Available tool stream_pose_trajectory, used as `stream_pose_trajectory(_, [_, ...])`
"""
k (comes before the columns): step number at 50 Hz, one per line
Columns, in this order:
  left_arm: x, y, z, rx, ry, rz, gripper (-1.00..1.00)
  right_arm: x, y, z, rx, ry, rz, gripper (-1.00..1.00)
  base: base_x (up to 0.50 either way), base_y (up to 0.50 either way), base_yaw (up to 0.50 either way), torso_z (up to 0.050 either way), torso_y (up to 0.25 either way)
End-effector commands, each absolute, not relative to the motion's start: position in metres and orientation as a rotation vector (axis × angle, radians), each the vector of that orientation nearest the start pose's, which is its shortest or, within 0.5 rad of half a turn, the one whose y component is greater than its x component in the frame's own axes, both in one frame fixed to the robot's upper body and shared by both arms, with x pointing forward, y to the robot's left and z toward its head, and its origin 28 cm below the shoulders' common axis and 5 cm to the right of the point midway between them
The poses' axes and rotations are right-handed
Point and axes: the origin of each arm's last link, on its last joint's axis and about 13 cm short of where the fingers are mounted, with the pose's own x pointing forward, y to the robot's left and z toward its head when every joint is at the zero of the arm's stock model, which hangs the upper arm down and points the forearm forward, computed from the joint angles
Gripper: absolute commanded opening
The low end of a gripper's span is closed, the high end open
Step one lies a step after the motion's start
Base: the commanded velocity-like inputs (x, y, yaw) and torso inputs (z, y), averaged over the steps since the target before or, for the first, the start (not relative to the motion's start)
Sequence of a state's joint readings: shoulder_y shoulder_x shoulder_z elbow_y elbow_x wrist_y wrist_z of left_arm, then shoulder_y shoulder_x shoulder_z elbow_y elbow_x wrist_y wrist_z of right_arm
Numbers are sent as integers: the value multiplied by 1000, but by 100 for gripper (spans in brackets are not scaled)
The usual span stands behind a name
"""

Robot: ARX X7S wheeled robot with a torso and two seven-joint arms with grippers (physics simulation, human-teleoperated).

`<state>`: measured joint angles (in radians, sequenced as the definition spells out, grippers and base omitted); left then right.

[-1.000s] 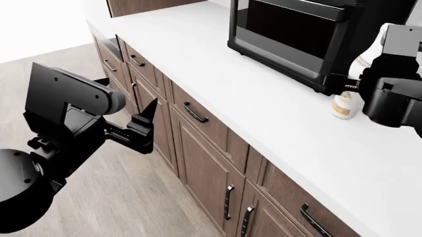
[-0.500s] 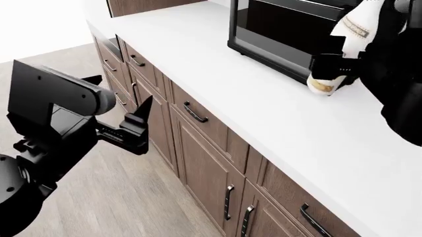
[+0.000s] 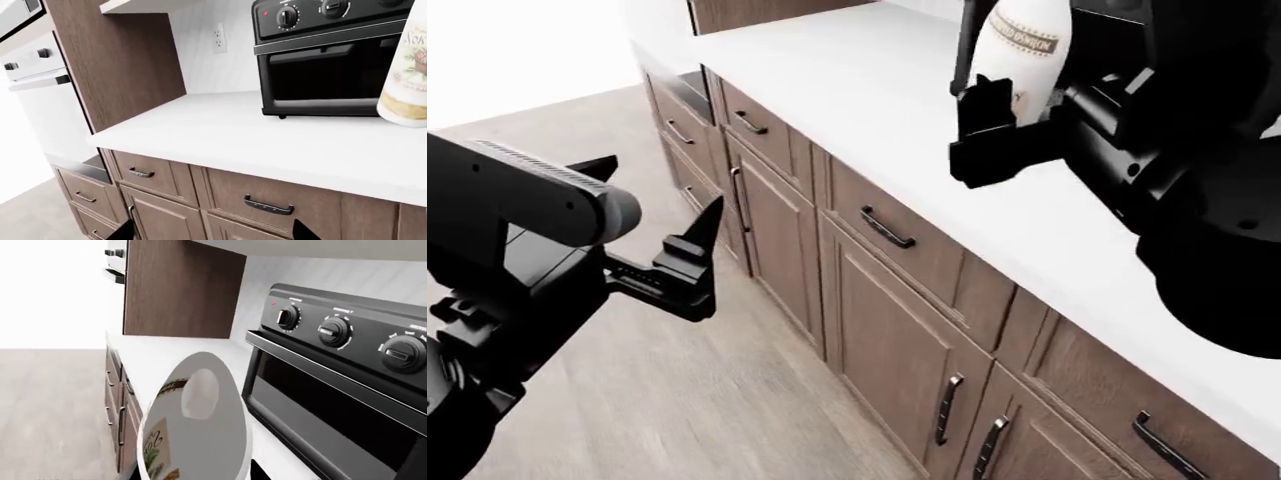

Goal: Move the drinks to the dining counter.

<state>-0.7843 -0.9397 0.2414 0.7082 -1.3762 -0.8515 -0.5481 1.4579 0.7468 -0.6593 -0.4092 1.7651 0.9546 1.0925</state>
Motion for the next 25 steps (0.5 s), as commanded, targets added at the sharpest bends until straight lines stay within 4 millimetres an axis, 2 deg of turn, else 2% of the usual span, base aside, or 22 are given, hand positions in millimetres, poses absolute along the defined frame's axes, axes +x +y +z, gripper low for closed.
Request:
stream_pose_trajectory(1, [203,262,258,186,-64,-326,100,224,-101,337,-210,-49,157,-100,-399,301,0,0,0])
stream_pose_trajectory(7, [203,262,258,179,-66,-330,100,223,-101,336,-213,-45,154,-100,-496,172,0,0,2])
stream_pose_trajectory(25, [203,262,259,183,-67,-331,100,226,-100,335,-200,-44,169,-100,-575,51,0,0,0])
